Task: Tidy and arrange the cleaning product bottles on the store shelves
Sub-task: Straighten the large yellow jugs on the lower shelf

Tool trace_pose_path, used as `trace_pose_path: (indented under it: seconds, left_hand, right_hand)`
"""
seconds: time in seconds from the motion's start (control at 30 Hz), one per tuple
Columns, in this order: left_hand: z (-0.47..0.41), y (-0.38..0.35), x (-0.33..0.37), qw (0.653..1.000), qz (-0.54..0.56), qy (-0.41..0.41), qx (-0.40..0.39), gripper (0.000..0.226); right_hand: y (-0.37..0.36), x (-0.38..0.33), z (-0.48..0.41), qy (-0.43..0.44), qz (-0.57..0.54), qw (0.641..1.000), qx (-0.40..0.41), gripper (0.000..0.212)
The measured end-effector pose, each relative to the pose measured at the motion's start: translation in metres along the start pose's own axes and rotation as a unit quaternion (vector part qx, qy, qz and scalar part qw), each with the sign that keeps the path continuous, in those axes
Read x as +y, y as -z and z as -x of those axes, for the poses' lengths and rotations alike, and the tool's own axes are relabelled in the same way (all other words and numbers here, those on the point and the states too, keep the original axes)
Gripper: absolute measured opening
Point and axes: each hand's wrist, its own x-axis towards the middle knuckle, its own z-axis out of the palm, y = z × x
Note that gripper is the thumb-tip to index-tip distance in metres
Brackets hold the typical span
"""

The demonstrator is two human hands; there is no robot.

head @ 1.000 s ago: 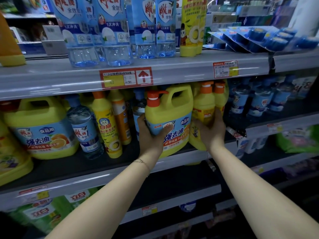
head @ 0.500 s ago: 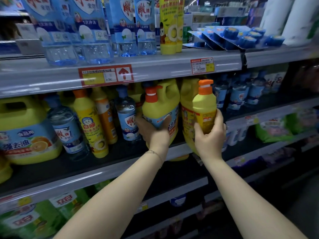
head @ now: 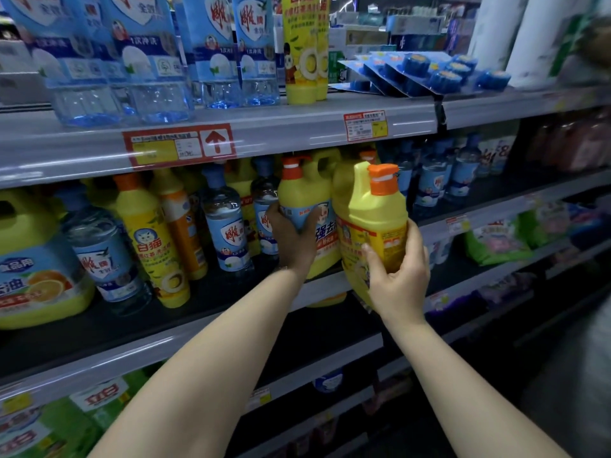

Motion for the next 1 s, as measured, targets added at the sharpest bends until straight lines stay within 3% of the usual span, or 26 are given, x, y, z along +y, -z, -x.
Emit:
trace_pose_path:
  seconds: [0.1, 0.23, 0.37, 0.47, 0.57, 0.6, 0.7, 0.77, 1.0]
  left_hand:
    - [0.000, 0.000, 0.000, 0.996, -0.078, -0.026, -0.017, 0.064]
    - [0.006, 0.000, 0.000, 0.983, -0.181, -0.017, 0.016, 0.080]
    - [0.009, 0.005, 0.013, 0.979, -0.202, -0.010, 0.034, 0.081]
    - [0.013, 0.013, 0.027, 0.985, -0.166, 0.013, 0.036, 0.071]
    - [0.024, 0.025, 0.030, 0.996, -0.078, 0.039, 0.016, 0.030]
    - [0.028, 0.029, 0.031, 0.997, -0.028, 0.069, 0.017, 0.029]
    - [0.032, 0.042, 0.028, 0.975, 0.130, 0.179, 0.034, 0.057]
    - [0.031, 0.057, 0.028, 0.962, 0.170, 0.206, 0.054, 0.070]
    - [0.037, 0.146, 0.040, 0.981, 0.121, 0.124, 0.088, 0.051]
  right_hand:
    - [0.003, -0.002, 0.003, 0.017, 0.008, 1.000, -0.007, 0.065]
    - [0.006, -0.010, 0.004, 0.032, 0.007, 0.999, -0.019, 0.064]
    - [0.006, -0.020, 0.003, 0.040, -0.013, 0.999, -0.015, 0.063]
    - [0.007, -0.027, 0.003, 0.060, -0.035, 0.997, -0.022, 0.064]
    - [0.003, -0.035, 0.006, 0.073, -0.064, 0.994, -0.049, 0.065]
    - [0.000, -0.038, 0.008, 0.073, -0.075, 0.993, -0.060, 0.065]
    - [-0.014, -0.049, 0.018, 0.072, -0.120, 0.985, -0.097, 0.067]
    - [-0.026, -0.057, 0.025, 0.073, -0.151, 0.979, -0.118, 0.068]
    - [-0.073, -0.081, 0.041, 0.103, -0.207, 0.950, -0.208, 0.069]
